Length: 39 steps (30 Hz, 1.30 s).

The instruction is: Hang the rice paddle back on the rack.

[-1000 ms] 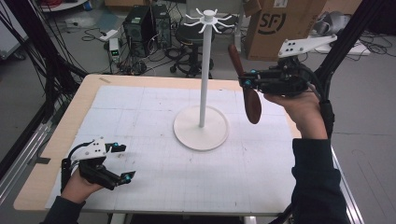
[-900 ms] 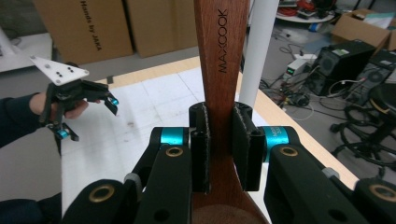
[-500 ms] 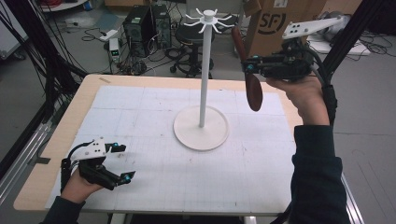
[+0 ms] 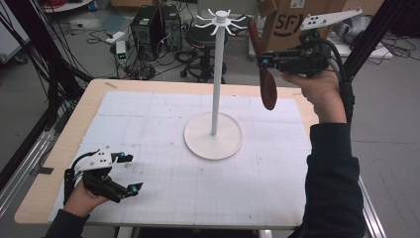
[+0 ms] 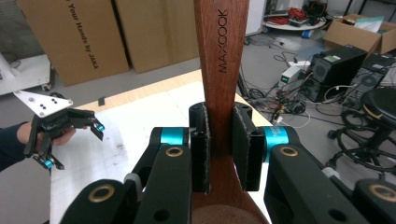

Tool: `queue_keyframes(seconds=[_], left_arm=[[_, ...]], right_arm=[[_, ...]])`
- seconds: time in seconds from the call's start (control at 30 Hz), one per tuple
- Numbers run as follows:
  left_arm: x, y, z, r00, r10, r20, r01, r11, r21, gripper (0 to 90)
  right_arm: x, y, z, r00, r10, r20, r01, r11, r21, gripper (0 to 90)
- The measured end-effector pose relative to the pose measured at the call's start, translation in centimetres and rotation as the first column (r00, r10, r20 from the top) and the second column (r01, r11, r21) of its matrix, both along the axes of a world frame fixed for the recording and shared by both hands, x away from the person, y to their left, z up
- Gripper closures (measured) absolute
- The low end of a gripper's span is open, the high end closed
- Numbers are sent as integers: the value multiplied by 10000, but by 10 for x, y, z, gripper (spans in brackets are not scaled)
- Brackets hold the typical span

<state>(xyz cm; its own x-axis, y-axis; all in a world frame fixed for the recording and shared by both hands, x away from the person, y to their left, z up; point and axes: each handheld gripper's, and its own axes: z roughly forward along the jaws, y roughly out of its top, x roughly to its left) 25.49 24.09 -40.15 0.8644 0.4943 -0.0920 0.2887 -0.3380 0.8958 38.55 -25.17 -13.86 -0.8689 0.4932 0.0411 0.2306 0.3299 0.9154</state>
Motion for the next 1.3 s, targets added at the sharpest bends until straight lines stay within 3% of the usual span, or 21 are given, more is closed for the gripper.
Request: queue_keyframes(seconds=[0.27,0.47,0.5,0.63,0.87,0.9,0.97,1.23,1.3], left_arm=[[0,1,0,10000,18,21,-18,10000,36,17],[0,1,0,10000,-34,51,34,10000,77,17],[0,1,0,10000,-11,24,11,10000,43,17],[-1,2,1,10000,25,29,-25,10000,-6,17],[0,2,0,10000,10,22,-10,10000,10,17],[0,2,0,10000,-2,26,2,10000,17,17],[0,2,1,10000,7,32,-7,10000,7,17],[-1,1,1,10000,-4,45,3,10000,17,17],[-1,1,1,10000,-10,36,10,10000,4,17]], right_arm=[[6,2,-2,10000,-46,85,45,10000,49,785],[7,7,-4,9998,-20,-201,19,10000,-55,786],[9,8,-4,10000,47,-1,-47,10000,-47,786],[9,11,-6,9997,43,-220,-45,9999,-120,786],[11,16,-10,9999,115,-40,-115,9999,-51,785],[9,17,-10,9997,75,-219,-75,10000,-19,785],[11,18,-11,9999,90,-62,-90,10000,-36,785],[10,21,-12,9997,3,-253,-7,9999,-156,784],[12,22,-12,9999,100,-33,-101,9998,-186,783]])
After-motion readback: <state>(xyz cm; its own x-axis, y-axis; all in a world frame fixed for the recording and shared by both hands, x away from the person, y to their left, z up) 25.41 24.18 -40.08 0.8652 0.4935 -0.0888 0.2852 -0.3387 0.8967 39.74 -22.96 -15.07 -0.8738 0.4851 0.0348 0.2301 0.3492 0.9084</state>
